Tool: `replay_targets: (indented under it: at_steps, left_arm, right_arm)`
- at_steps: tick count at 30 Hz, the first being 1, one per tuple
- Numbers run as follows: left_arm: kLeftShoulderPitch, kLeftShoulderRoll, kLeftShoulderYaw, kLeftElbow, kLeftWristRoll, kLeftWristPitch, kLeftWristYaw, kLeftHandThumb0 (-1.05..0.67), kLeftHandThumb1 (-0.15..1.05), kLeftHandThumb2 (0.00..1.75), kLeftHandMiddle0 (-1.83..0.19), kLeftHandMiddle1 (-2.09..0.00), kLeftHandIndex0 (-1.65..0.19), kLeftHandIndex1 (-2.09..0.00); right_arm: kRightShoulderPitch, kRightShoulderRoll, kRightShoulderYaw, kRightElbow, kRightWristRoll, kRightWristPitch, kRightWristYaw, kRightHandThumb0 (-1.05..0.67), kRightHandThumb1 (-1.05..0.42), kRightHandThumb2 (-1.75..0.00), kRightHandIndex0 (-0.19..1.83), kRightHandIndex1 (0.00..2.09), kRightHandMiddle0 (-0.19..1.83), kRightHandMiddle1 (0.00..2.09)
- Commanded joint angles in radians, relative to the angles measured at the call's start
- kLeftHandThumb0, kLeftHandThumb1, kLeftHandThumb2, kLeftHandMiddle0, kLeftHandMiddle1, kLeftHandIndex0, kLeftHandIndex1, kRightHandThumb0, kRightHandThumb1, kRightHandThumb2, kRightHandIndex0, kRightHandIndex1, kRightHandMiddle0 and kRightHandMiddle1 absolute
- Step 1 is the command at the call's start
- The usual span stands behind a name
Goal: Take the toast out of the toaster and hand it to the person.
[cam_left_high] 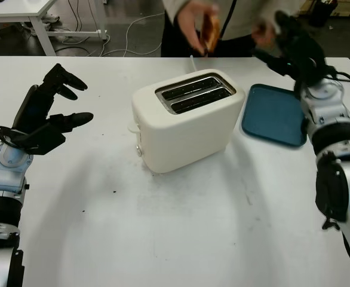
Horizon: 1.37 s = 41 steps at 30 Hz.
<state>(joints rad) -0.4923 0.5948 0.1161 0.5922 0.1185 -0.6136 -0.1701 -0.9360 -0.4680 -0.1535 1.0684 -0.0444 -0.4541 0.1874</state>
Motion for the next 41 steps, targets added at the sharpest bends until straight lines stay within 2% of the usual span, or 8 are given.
replay_targets:
  at_steps: [1, 3, 7, 12, 20, 24, 31, 41]
  left_arm:
    - [0.025, -0.006, 0.013, -0.028, -0.018, 0.003, 0.000, -1.05, 0.92, 0.19, -0.10, -1.62, -0.07, -1.54]
    - [0.044, -0.014, 0.020, -0.045, -0.031, 0.004, 0.001, -1.05, 0.92, 0.19, -0.09, -1.61, -0.07, -1.52]
    - [0.091, -0.052, 0.035, -0.091, -0.076, 0.034, 0.008, -1.05, 0.92, 0.14, -0.11, -1.60, -0.10, -1.50]
    - [0.157, -0.107, 0.051, -0.178, -0.122, 0.078, 0.001, -1.05, 0.92, 0.09, -0.10, -1.60, -0.12, -1.48]
    - [0.292, -0.202, 0.074, -0.333, -0.192, 0.117, 0.007, -1.05, 0.92, 0.03, -0.10, -1.55, -0.11, -1.41]
    - [0.348, -0.253, 0.071, -0.387, -0.194, 0.157, 0.020, -1.05, 0.92, 0.01, -0.04, -1.60, -0.04, -1.50]
    - [0.394, -0.323, 0.047, -0.370, -0.226, 0.153, -0.027, -1.05, 0.86, 0.00, -0.11, -1.57, -0.12, -1.47]
    - [0.416, -0.366, 0.025, -0.363, -0.234, 0.193, -0.051, -1.05, 0.81, 0.00, -0.25, -1.49, -0.28, -1.38]
  right_arm:
    - [0.144, 0.042, -0.064, -0.139, 0.127, -0.057, 0.072, -0.96, -0.89, -0.04, 0.00, 0.00, 0.00, 0.00]
    - [0.295, 0.087, -0.095, -0.333, 0.236, -0.035, 0.131, -0.88, -0.87, -0.01, 0.00, 0.00, 0.00, 0.00]
    - [0.595, 0.149, -0.076, -0.723, 0.317, 0.109, 0.128, -0.88, -0.85, 0.00, 0.04, 0.02, 0.07, 0.03]
    - [0.794, 0.222, -0.047, -0.952, 0.362, 0.191, 0.121, -0.82, -0.87, -0.01, 0.06, 0.02, 0.10, 0.03]
    - [0.984, 0.296, 0.022, -1.141, 0.351, 0.238, 0.127, -0.82, -0.88, -0.01, 0.08, 0.03, 0.10, 0.02]
    - [1.057, 0.315, 0.061, -1.229, 0.343, 0.298, 0.109, -0.86, -0.89, -0.01, 0.07, 0.02, 0.10, 0.01]
    - [1.156, 0.354, 0.119, -1.308, 0.304, 0.331, 0.063, -0.81, -0.92, -0.04, 0.05, 0.01, 0.09, 0.01]
    - [1.141, 0.394, 0.127, -1.290, 0.323, 0.364, 0.044, -0.83, -0.92, -0.03, 0.06, 0.01, 0.09, 0.00]
